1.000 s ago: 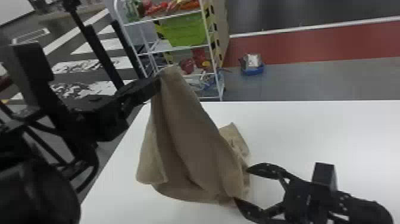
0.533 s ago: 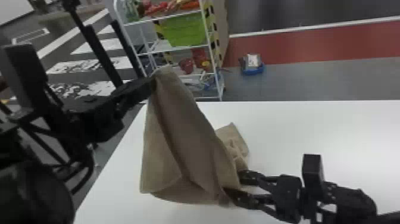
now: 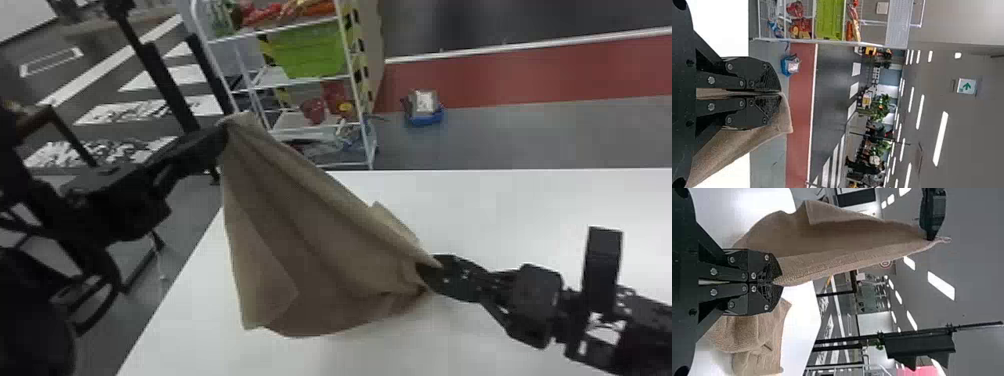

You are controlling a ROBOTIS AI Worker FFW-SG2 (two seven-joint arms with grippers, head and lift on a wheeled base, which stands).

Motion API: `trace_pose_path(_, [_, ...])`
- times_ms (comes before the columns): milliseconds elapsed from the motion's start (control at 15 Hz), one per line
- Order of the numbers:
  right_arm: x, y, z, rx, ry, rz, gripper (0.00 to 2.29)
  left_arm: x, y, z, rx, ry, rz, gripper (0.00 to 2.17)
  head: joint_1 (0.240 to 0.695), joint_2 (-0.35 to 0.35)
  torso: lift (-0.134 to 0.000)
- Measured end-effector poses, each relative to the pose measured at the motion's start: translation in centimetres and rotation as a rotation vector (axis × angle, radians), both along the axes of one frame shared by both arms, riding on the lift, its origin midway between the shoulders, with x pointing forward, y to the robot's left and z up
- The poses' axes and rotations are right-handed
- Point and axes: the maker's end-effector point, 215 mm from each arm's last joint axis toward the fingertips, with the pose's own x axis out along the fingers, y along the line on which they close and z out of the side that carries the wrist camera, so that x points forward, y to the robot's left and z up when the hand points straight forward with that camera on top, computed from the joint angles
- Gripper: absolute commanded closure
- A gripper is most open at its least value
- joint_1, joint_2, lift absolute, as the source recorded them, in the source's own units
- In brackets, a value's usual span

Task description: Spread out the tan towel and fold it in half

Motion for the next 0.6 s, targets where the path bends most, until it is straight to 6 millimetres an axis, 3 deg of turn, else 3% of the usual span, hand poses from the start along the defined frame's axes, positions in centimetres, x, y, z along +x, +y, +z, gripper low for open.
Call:
trace_pose_path(200, [2.3, -3.3, 3.6, 0.055, -0.033, -0.084, 2.26, -0.1, 0.3, 0.2, 0.002, -0.006, 0.01, 1.08, 0.67, 0.35, -0.124])
trace_pose_path(400, [5.4, -7.6, 9.3, 0.115, -0.054, -0.165, 2.26, -0.5, 1.5, 0.2, -0.008, -0.008, 0.03, 1.08, 0.615, 0.35, -0.124])
trace_pose_path(600, [5.8, -9.2, 14.2, 0.139, -0.099, -0.18, 2.26, -0.9, 2.9, 0.3, -0.022, -0.016, 0.053, 1.08, 0.567, 0.35, -0.124])
